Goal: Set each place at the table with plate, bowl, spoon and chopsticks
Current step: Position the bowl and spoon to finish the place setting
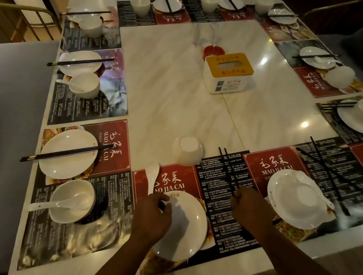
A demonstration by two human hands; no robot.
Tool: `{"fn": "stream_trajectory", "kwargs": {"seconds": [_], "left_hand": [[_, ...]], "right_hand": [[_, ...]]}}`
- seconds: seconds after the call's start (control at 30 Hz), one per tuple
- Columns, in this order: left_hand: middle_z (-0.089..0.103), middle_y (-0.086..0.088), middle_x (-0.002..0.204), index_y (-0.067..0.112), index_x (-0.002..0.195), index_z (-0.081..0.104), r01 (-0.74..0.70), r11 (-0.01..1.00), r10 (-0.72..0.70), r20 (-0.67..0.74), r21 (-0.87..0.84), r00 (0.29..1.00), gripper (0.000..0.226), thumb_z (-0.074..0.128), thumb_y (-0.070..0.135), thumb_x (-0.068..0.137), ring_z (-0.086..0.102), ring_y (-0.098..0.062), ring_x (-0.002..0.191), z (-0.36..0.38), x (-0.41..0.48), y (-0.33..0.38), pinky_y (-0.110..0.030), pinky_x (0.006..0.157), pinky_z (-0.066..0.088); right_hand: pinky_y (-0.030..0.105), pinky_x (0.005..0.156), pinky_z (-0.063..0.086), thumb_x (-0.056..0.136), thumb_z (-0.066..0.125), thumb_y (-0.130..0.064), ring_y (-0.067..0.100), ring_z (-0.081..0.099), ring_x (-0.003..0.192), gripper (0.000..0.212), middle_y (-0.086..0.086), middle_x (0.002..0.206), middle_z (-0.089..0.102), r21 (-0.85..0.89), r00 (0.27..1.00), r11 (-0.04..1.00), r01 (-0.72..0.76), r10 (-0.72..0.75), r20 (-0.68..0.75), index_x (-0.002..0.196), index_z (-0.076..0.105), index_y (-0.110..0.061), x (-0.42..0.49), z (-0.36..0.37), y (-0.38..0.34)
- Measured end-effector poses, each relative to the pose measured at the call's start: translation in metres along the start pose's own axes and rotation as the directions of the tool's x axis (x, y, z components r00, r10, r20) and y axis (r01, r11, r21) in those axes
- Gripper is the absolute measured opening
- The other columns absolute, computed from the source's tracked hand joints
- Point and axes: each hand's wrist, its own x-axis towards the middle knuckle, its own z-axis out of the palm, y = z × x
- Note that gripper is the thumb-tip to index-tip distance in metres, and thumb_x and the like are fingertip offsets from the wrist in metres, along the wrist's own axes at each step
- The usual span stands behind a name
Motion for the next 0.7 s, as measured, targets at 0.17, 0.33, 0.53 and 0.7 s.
{"fn": "stream_trajectory", "kwargs": {"seconds": [0.17, 0.33, 0.53, 0.7], "left_hand": [[0.066, 0.017, 0.082, 0.026, 0.091, 0.069, -0.046, 0.998, 0.053, 0.139, -0.054, 0.989, 0.009, 0.065, 0.017, 0.091, 0.062, 0.001, 0.078, 0.036, 0.021, 0.054, -0.022, 0.076, 0.053], [0.074, 0.002, 0.088, 0.015, 0.093, 0.075, -0.014, 0.998, 0.026, 0.187, -0.063, 0.982, 0.013, 0.066, 0.024, 0.092, 0.067, -0.009, 0.077, 0.069, 0.042, 0.095, -0.024, 0.072, 0.055], [0.074, 0.004, 0.09, 0.019, 0.102, 0.074, 0.148, 0.972, -0.103, 0.235, -0.184, 0.967, 0.017, 0.072, 0.03, 0.089, 0.07, -0.01, 0.082, 0.086, 0.055, 0.109, -0.037, 0.082, 0.06], [0.074, 0.005, 0.082, 0.022, 0.087, 0.073, 0.21, 0.942, -0.149, 0.235, -0.262, 0.961, 0.006, 0.069, 0.021, 0.091, 0.072, -0.012, 0.072, 0.061, 0.044, 0.093, -0.039, 0.072, 0.063]], "right_hand": [[0.028, 0.072, 0.054, 0.096, 0.051, -0.043, 0.013, 0.067, 0.081, 0.025, -0.007, 0.086, 0.067, -0.116, 0.996, 0.993, -0.001, 0.011, 0.088, 0.09, 0.064, -0.022, 0.005, 0.007, 0.004], [0.015, 0.057, 0.038, 0.092, 0.058, -0.038, 0.007, 0.061, 0.067, 0.023, -0.009, 0.072, 0.064, 0.04, 0.99, 0.999, 0.013, -0.018, 0.143, 0.074, 0.061, -0.024, 0.005, 0.002, 0.001], [0.01, 0.053, 0.039, 0.089, 0.067, -0.028, 0.0, 0.061, 0.062, 0.032, -0.014, 0.057, 0.06, 0.328, 0.967, 0.939, 0.099, -0.169, 0.192, 0.059, 0.056, -0.031, -0.006, -0.007, -0.001], [0.014, 0.069, 0.05, 0.094, 0.062, -0.039, 0.0, 0.063, 0.073, 0.014, -0.016, 0.078, 0.064, 0.266, 0.979, 0.958, 0.108, -0.15, 0.141, 0.082, 0.063, -0.032, 0.011, -0.017, 0.015]]}}
